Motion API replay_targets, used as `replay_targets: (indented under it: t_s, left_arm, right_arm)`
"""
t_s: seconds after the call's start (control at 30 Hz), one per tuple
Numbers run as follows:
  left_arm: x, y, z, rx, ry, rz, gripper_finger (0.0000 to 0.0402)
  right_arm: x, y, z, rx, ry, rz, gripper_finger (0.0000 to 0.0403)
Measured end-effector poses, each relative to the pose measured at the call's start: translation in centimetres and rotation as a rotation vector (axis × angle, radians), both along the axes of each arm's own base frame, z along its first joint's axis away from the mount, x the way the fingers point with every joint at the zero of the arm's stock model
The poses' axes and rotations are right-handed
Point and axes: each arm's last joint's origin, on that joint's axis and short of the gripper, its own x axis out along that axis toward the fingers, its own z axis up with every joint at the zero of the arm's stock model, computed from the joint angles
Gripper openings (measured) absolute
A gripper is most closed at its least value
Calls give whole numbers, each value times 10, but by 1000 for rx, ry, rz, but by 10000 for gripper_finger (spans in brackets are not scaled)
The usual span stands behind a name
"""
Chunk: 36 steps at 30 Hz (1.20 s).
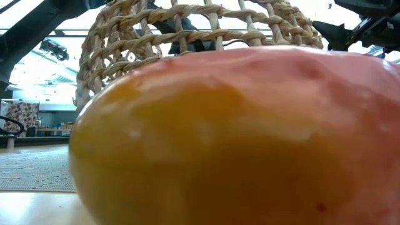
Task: Build produce basket
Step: Put the green pear into the brown basket
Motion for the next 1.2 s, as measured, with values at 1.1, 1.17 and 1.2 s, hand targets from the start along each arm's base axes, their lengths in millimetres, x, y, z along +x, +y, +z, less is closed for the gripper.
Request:
replay_targets:
  t_s: [1.1,1.17,1.2]
  left_arm:
    - [-7,17,-26,-217,36,125,243]
    - [-7,17,-26,-217,38,122,238]
    - [-7,16,-26,-217,38,121,238]
  right_arm:
    - [1,0,0,0,3,-1,255]
    - [1,0,0,0,3,-1,254]
    - [1,0,0,0,3,-1,255]
